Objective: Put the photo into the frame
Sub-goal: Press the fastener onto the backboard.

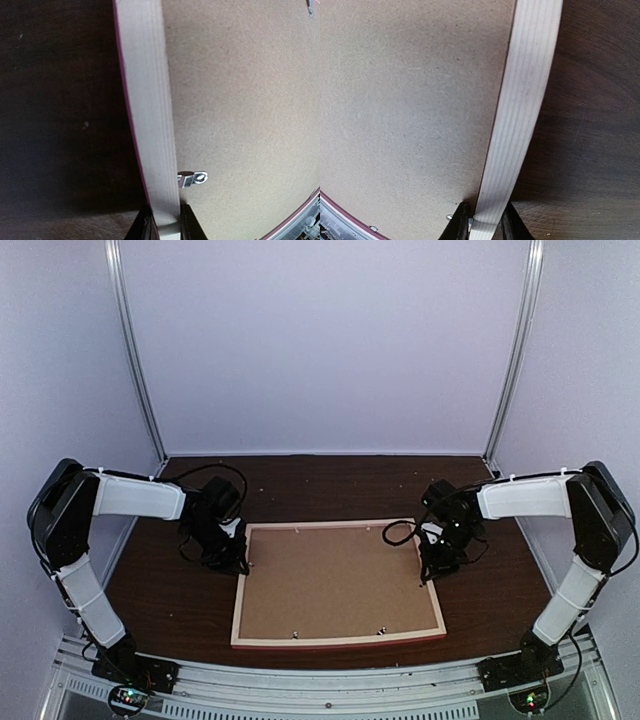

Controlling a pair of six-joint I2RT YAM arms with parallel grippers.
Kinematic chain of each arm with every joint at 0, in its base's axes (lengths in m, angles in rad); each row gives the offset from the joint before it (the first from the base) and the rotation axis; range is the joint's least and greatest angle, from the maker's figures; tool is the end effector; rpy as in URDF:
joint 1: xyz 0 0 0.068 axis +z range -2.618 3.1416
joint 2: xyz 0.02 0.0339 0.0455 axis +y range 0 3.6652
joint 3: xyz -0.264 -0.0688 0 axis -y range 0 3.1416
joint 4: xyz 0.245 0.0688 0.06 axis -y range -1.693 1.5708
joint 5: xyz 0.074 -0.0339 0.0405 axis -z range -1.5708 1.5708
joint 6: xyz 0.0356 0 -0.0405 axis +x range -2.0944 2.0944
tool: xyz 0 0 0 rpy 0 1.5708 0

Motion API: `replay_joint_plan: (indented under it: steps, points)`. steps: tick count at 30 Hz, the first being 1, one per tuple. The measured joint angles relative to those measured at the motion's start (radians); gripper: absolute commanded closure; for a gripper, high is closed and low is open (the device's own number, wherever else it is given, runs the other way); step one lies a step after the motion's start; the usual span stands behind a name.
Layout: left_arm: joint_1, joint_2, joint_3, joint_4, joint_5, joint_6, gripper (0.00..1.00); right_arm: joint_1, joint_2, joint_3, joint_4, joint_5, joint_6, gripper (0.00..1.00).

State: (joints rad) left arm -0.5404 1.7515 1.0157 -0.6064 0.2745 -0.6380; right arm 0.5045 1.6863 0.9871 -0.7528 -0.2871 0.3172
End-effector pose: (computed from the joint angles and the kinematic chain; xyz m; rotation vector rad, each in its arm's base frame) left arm 0.2642 -0.1698 0.1478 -0.1007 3.0548 -0.5459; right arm 0.2484 0.1487 0.1566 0.3162 -3.0815 -0.4840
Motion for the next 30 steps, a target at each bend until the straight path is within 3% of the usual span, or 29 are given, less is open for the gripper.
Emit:
replay_joint_plan:
  steps: [10,17,22,30]
  points:
    - [0.0,0.003,0.005,-0.005,0.0,0.004,0.93,-0.005,0.008,0.011,-0.018,-0.005,-0.035,0.83]
    - [0.0,0.005,0.008,-0.008,0.0,0.004,0.9,-0.008,0.01,0.012,-0.018,-0.028,-0.055,0.75]
    - [0.0,0.008,0.015,-0.017,-0.002,0.005,0.74,-0.009,0.021,0.02,-0.018,-0.042,-0.072,0.69]
    - [-0.021,0.017,0.032,0.013,-0.06,0.07,0.36,-0.024,0.048,0.051,-0.05,-0.055,-0.06,0.79]
